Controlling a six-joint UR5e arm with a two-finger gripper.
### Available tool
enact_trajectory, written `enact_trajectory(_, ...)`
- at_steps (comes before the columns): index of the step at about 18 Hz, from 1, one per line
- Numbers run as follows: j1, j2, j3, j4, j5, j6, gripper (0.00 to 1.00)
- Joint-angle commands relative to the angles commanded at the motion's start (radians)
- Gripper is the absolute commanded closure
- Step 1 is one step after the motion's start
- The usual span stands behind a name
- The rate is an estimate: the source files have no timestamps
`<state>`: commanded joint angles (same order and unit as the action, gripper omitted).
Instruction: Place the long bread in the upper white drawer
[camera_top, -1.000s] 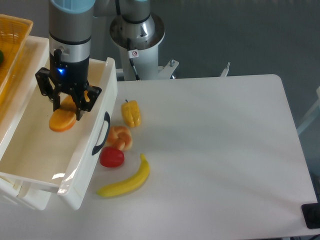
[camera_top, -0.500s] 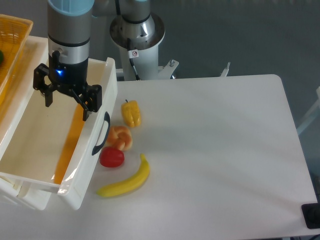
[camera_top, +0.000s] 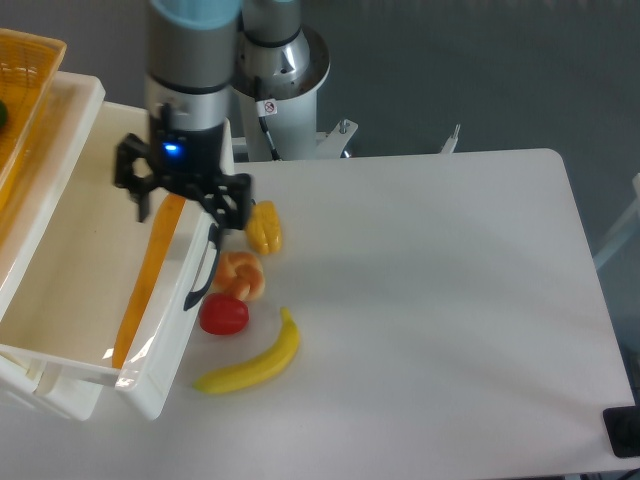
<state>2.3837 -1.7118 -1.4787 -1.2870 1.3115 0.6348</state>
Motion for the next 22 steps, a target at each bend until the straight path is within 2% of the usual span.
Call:
enact_trajectory(2, 0.026, -0.014, -0.020, 0.002, 0.084, 0.064, 0.00)
enact_trajectory(4, 0.041, -0.058, -0.034, 0.029, 0.165, 0.118, 0.00)
enact_trajectory(7, 0.086, -0.084, -0.072, 0.044, 0.204, 0.198, 0.00)
enact_trajectory(9, 0.123, -0.127, -0.086, 0.061, 0.215, 0.285, 0.00)
enact_trajectory(13, 0.164, -0.230, -0.058, 0.074, 0.264, 0.459, 0.00)
enact_trajectory(17, 0.180, -0.298, -0.043, 0.153, 0.267, 0.546, 0.00)
enact_trajectory(18, 0.180, -0.319, -0.040, 0.158, 0.270, 0.581, 0.00)
enact_trajectory(22, 0.184, -0.348, -0.040, 0.160, 0.302, 0.632, 0.00)
